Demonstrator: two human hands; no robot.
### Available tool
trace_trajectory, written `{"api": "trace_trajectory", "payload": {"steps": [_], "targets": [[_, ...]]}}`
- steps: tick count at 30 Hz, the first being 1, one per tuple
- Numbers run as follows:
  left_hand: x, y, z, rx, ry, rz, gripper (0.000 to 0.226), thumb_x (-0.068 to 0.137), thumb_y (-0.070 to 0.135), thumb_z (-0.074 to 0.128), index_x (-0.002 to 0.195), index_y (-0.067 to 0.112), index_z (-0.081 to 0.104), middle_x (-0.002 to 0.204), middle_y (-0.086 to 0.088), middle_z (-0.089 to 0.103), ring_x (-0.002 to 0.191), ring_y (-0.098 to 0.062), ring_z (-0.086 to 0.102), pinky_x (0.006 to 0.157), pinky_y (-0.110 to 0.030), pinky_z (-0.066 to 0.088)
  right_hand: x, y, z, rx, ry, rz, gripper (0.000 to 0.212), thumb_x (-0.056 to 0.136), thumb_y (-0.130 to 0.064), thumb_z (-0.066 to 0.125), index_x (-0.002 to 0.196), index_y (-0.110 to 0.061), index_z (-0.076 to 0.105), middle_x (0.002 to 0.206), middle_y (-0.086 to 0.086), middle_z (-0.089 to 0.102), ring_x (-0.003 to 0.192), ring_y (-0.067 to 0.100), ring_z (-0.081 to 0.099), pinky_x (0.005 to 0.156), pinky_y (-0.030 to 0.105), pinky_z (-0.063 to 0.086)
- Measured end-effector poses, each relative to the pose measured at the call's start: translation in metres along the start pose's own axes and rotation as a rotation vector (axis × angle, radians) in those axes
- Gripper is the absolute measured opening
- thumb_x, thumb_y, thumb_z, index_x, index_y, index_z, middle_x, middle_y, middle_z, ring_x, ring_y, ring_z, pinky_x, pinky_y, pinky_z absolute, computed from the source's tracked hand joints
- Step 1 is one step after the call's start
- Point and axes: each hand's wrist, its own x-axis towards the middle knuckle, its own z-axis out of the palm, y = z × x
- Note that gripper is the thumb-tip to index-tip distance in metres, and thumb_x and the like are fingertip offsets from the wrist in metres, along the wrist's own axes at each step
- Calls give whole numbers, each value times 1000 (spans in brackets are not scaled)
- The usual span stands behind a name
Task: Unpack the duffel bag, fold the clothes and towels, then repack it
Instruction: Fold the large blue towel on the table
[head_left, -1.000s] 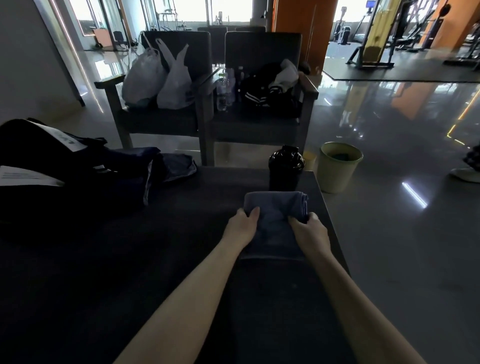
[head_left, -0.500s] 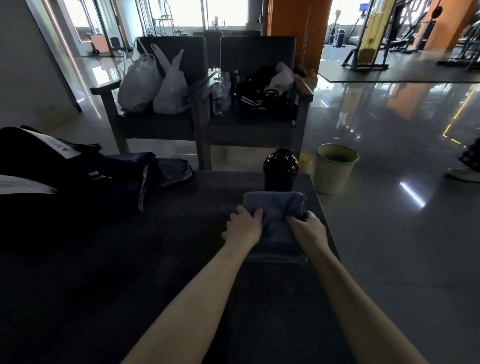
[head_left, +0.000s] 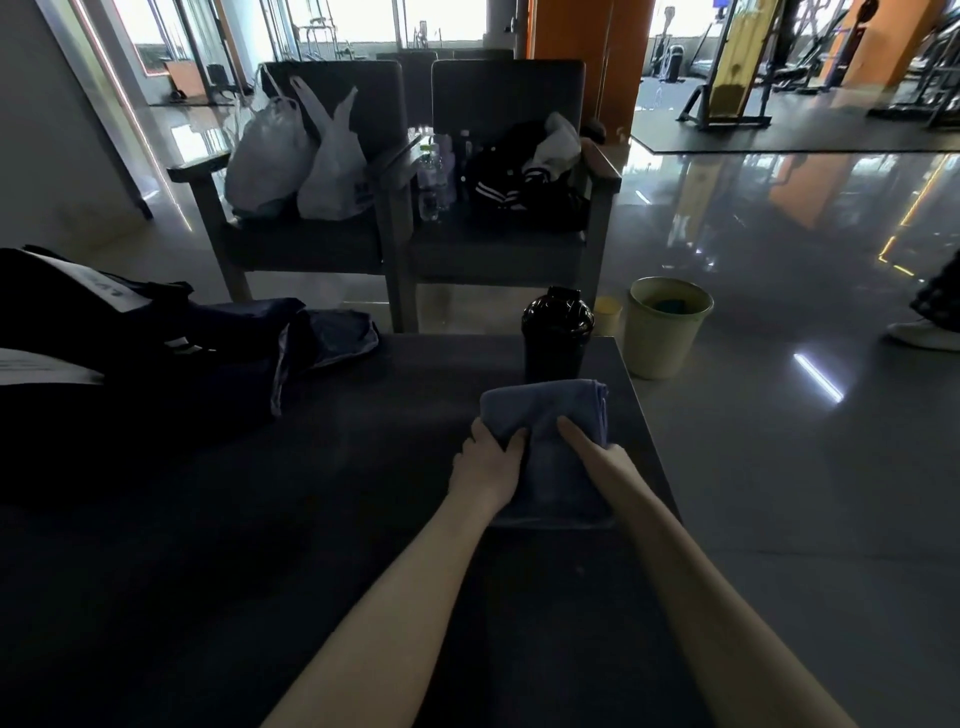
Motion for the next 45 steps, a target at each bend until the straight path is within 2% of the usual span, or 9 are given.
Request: {"api": "trace_trajectory", "payload": {"steps": [4,9,12,16,19,22,30,37,45], "targets": [[-31,-11,-8,-55,-55,-33,75,93,59,37,149,15,13,145,-11,40,127,-31,43,104,-45,39,-20,11,-4,32,-54,46,80,77,-60,64,130,-4,46,106,12,58,93,26,58,81,33,46],[-88,-23,-20,556,210,281,82,86,71,0,152,22,-5,160,1,-5,146,-24,0,118,-45,8,-51,28,13,5,-97,90,54,86,-46,62,116,-1,57,82,5,61,69,16,57,47,20,43],[-87,-31,-26,591,58,362,80,85,69,-6,152,28,0,160,11,-8,146,-16,-14,118,-39,-5,-58,32,18,38,-89,54,50,80,-40,70,112,-3,58,91,10,66,80,21,64,59,27,49],[-74,-38,-32,584,31,363,58,100,50,18,153,29,4,160,12,-3,147,-14,-9,119,-37,-3,-58,29,19,34,-136,11,59,70,-46,77,110,-7,59,98,9,69,89,22,67,83,36,55],[-74,-41,-26,545,51,350,66,93,61,8,152,31,4,160,14,-2,147,-12,-8,119,-37,-2,-56,27,21,49,-167,2,79,57,-55,82,115,-8,56,101,9,69,91,22,68,86,37,55],[-73,-46,-24,475,76,341,88,72,69,-10,151,34,3,159,15,-2,147,-10,-9,119,-37,-3,-52,27,24,28,-161,-7,79,63,-51,81,121,-8,48,106,8,64,93,21,64,78,32,53],[-59,-57,-23,348,97,345,59,92,60,14,147,41,0,156,23,-4,139,2,-15,116,-31,-7,-31,32,30,-6,-174,-8,70,69,-41,79,122,-13,44,108,6,62,94,21,65,82,37,55],[-63,-53,-23,310,81,317,66,79,64,0,141,43,-5,152,24,-8,143,-3,-12,116,-32,-4,-47,22,30,69,-164,24,61,72,-28,80,121,-9,48,111,9,63,95,21,65,66,26,54],[-105,-21,-68,311,-177,180,57,101,43,32,152,32,9,159,16,2,147,-9,-3,117,-39,2,-111,-7,20,148,-64,92,39,78,-11,75,110,-8,55,99,7,65,82,14,64,54,16,51]]}}
